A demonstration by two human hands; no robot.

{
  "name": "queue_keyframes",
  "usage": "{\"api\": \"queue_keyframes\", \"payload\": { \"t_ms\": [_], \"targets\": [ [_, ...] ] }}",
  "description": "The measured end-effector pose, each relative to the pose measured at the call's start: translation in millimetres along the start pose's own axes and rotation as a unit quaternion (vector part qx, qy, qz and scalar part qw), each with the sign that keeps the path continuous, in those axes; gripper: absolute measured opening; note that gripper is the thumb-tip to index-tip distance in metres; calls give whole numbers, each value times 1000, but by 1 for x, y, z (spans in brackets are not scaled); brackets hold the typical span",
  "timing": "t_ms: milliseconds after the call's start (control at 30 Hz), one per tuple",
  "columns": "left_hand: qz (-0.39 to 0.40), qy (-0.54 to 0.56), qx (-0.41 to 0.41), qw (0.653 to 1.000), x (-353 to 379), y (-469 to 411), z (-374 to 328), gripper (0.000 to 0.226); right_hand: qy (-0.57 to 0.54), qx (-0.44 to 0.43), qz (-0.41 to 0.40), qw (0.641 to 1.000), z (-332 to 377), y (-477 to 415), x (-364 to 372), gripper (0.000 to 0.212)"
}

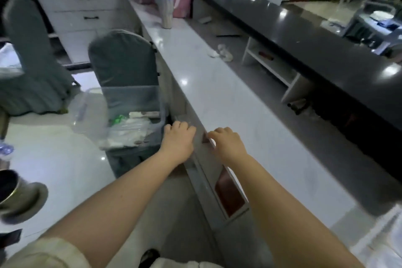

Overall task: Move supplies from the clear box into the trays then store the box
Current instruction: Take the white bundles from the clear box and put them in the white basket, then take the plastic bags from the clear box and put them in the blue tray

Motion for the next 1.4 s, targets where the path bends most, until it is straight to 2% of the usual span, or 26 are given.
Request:
{"api": "queue_keyframes", "payload": {
  "t_ms": [133,233,467,767,933,1067,1167,1267,1400],
  "targets": [
    [-10,-13,-70,997,-1,-12,136,35,-30,-46,17,998,92,-91,26,43],
    [20,-1,-124,992,21,-1,228,37,-53,-53,36,997,149,-137,61,41],
    [65,28,-214,974,64,1,366,44,-72,-36,92,993,205,-212,129,39],
    [70,81,-240,965,161,-56,434,32,-108,-38,171,979,203,-323,233,35],
    [152,104,-252,950,235,-72,450,31,-123,-48,276,952,200,-368,315,37],
    [155,115,-280,941,270,-86,475,23,-146,-54,338,928,205,-403,371,35],
    [181,113,-294,932,294,-92,499,24,-139,-42,387,911,205,-428,404,36],
    [219,114,-293,924,323,-98,522,28,-125,-30,409,903,205,-451,435,45],
    [280,143,-249,916,376,-113,539,30,-82,-41,410,908,213,-482,482,52]
  ]
}}
Point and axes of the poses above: each hand's wrist, its own y-axis away from the middle knuckle, its own x-axis out of the palm, z = x × y, the point moved 7 cm from there along -y, towards the middle knuckle, and after that the axes turned 10 degrees about -z, right-handed, at the moved point
